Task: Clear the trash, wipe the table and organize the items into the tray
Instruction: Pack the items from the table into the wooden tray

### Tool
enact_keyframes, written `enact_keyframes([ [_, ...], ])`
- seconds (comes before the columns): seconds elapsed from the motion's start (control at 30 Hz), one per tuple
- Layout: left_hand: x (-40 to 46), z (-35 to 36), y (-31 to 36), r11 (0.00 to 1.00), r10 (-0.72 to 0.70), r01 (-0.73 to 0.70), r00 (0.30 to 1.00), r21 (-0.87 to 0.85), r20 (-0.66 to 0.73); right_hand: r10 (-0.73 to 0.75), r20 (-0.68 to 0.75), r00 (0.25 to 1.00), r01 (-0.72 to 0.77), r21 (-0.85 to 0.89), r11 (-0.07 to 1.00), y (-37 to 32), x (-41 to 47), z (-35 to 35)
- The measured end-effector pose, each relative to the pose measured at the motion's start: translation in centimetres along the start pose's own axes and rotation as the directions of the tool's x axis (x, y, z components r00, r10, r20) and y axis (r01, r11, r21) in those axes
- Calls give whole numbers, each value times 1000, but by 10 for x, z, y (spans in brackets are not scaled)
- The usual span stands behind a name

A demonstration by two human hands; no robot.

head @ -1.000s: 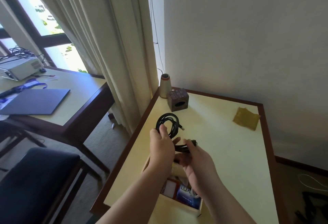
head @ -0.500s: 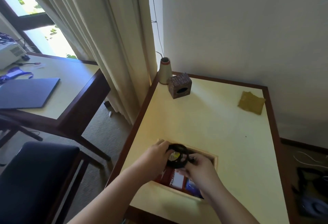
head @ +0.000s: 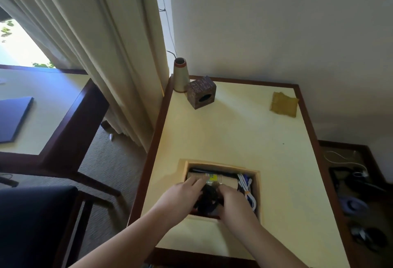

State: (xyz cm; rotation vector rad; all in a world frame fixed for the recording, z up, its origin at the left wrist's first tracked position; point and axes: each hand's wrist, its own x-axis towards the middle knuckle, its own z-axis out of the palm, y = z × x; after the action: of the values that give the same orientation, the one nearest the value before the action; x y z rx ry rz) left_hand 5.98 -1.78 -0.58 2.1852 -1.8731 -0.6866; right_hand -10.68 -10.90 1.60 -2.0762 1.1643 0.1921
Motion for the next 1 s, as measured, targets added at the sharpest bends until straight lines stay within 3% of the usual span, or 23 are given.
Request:
enact_keyframes([
  [0.1,-3,4,-2,994,59,-58,998,95,-2,2,-20,1000,-3,-51,999,2,-5,-5],
  [0.33,3,14,6,949,121,-115,993,294,-3,-159,-34,987,152,-158,976,12,-22,7],
  [0.43,5,32,-1,903,230,-173,968,393,-101,-215,21,976,215,-217,952,21,-24,17],
  [0.53,2,36,-3,903,281,-194,942,384,-185,-277,43,960,273,-365,890,37,-22,28],
  [0.73,-14,27,-26,946,195,-125,957,300,-215,-407,-44,912,337,-482,809,57,-32,48],
  [1.0,-14,25,-4,934,93,4,963,358,-253,-421,-40,906,344,-507,790,61,-29,43],
])
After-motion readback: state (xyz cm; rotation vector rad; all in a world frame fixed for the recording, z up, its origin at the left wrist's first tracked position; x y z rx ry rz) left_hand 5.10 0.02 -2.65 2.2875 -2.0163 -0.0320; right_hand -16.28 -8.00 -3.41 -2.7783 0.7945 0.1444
